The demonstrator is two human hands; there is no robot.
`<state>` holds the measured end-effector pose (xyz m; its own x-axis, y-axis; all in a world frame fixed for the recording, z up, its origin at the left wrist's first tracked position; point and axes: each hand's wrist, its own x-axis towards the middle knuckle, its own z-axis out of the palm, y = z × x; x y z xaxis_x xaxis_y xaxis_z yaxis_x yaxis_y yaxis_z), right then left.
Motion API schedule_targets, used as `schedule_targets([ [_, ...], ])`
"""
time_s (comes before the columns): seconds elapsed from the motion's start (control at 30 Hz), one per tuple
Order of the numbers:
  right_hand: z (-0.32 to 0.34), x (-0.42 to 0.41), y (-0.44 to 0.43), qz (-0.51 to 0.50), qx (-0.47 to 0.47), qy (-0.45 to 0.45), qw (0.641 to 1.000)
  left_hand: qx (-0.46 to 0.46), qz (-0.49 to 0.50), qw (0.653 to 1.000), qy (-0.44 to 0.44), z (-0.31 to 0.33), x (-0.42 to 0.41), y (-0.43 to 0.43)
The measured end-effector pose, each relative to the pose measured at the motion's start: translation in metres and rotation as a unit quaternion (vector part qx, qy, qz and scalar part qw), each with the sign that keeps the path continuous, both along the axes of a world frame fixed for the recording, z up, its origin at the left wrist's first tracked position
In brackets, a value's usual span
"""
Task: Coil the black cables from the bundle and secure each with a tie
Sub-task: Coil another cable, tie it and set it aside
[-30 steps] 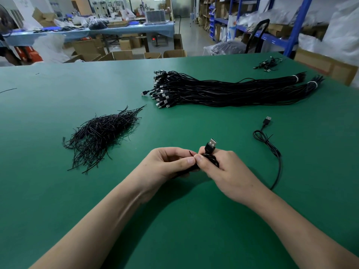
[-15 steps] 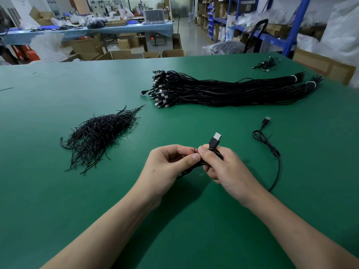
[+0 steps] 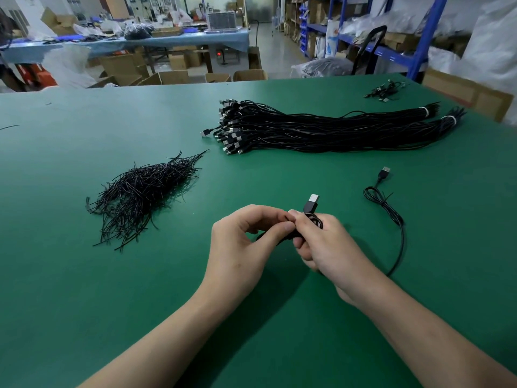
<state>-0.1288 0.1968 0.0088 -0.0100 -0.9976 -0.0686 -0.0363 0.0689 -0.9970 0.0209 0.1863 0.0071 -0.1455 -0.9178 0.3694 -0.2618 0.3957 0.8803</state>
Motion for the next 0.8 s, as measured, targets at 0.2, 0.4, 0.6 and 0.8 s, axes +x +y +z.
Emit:
schedule_targets([
  [0.2, -0.001, -0.001, 0.000, -0.011, -0.062, 0.096, 0.993, 0.143, -0.082, 0.972, 0.165, 0.004, 0.003, -0.003],
  [0.4, -0.002, -0.003, 0.002, -0.038, -0.178, 0.214, 0.960, 0.221, -0.104, 0.953, 0.180, 0.003, 0.005, -0.007],
  [0.6, -0.003, -0.001, 0.005, -0.024, -0.224, 0.292, 0.929, 0.305, -0.118, 0.919, 0.219, 0.006, 0.010, -0.012],
  [0.8, -0.002, -0.002, 0.005, -0.027, -0.206, 0.233, 0.950, 0.193, -0.088, 0.963, 0.167, 0.004, 0.009, -0.010],
])
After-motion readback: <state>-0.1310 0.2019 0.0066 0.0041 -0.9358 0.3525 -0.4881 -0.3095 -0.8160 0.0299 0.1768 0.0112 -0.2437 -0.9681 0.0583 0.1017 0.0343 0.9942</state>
